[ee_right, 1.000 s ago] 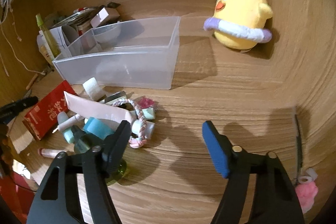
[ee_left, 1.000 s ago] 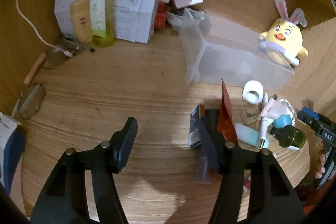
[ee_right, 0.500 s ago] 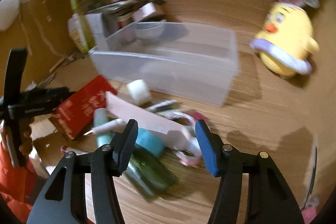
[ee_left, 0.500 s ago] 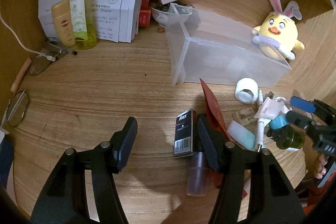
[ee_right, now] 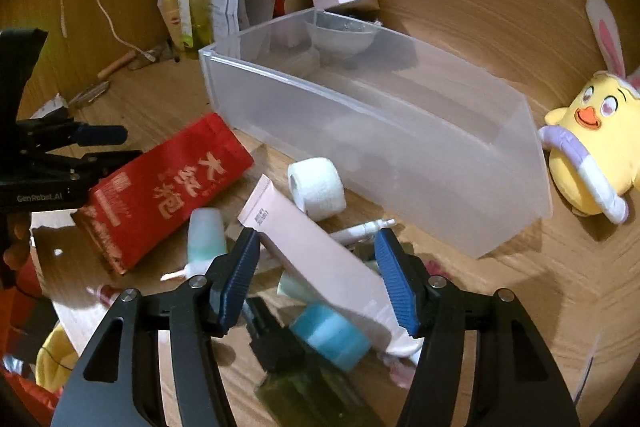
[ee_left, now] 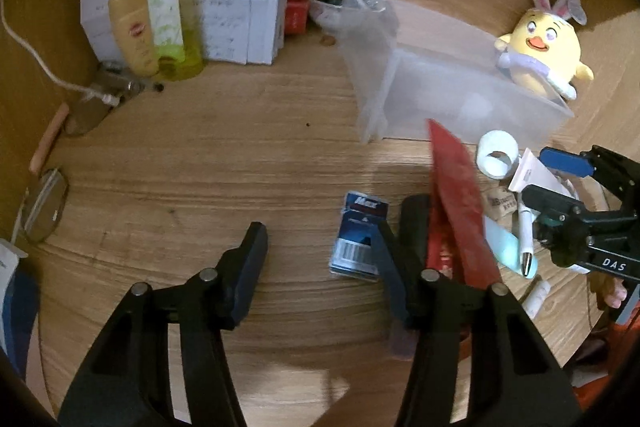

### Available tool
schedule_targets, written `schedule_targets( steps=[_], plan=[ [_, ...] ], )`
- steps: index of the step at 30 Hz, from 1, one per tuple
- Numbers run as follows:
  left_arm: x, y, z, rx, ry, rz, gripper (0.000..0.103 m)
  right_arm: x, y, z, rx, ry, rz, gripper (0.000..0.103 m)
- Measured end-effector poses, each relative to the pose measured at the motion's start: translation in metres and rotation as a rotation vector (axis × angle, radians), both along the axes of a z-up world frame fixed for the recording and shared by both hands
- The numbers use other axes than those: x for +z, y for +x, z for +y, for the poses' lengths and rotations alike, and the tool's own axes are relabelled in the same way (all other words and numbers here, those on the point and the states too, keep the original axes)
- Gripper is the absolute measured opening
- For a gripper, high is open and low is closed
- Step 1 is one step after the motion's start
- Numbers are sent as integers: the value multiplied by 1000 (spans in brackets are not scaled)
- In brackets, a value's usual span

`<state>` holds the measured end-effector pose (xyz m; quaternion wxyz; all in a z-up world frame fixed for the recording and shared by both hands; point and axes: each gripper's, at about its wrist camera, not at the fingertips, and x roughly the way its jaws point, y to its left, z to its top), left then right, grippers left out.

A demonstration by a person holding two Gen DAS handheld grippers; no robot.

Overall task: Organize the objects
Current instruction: 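Move the left gripper toward the blue Max box while the right gripper approaches the pink-white tube, then close the left gripper on the blue Max box while the right gripper grasps the pink-white tube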

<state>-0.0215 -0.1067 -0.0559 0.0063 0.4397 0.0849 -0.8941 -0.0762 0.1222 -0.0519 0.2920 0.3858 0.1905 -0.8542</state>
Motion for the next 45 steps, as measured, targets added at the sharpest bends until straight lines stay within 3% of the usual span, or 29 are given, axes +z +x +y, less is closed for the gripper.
schedule_targets(
  steps=[6, 12, 16, 22, 27, 28, 45],
  plan=[
    [1, -2, 0, -17, 1, 6, 53, -2, -3, -1, -7, 28, 24, 46],
    [2, -2, 20, -85, -48, 7, 53, 2, -7, 11, -36, 20, 20, 46],
    [2, -8, 18, -86, -38, -13, 52, 1, -8, 15, -36, 32, 13, 46],
    [1, -10, 22, -67, -119, -14, 27, -1, -9, 12, -19, 30, 29, 46],
    [3, -7, 19, -43, -119, 7, 27, -2, -11, 14, -18, 2, 17, 23],
    [5, -6, 18, -39, -113, 17, 27, -1, -12, 16, -18, -12, 8, 11],
    [54, -15, 42, -60, -70, 164, 27, 36, -11, 51, -114, -153, 100, 8]
  ],
)
